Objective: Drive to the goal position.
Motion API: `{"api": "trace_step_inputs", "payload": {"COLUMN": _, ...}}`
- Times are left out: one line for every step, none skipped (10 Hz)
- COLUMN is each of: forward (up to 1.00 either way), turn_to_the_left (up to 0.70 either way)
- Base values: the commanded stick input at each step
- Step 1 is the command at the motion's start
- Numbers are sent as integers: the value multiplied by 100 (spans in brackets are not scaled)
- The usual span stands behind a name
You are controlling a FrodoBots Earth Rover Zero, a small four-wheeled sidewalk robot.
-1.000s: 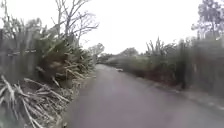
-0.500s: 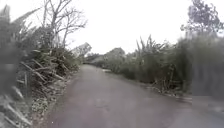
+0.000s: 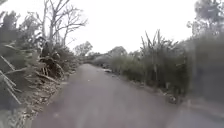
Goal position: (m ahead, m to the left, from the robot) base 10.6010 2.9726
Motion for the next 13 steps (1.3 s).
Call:
{"api": "trace_step_inputs", "payload": {"forward": 100, "turn_to_the_left": 0}}
{"api": "trace_step_inputs", "payload": {"forward": 100, "turn_to_the_left": 0}}
{"api": "trace_step_inputs", "payload": {"forward": 100, "turn_to_the_left": 0}}
{"api": "trace_step_inputs", "payload": {"forward": 100, "turn_to_the_left": 0}}
{"api": "trace_step_inputs", "payload": {"forward": 100, "turn_to_the_left": 0}}
{"api": "trace_step_inputs", "payload": {"forward": 100, "turn_to_the_left": 0}}
{"api": "trace_step_inputs", "payload": {"forward": 100, "turn_to_the_left": 0}}
{"api": "trace_step_inputs", "payload": {"forward": 100, "turn_to_the_left": 0}}
{"api": "trace_step_inputs", "payload": {"forward": 100, "turn_to_the_left": 0}}
{"api": "trace_step_inputs", "payload": {"forward": 100, "turn_to_the_left": 0}}
{"api": "trace_step_inputs", "payload": {"forward": 100, "turn_to_the_left": 0}}
{"api": "trace_step_inputs", "payload": {"forward": 100, "turn_to_the_left": 0}}
{"api": "trace_step_inputs", "payload": {"forward": 100, "turn_to_the_left": 0}}
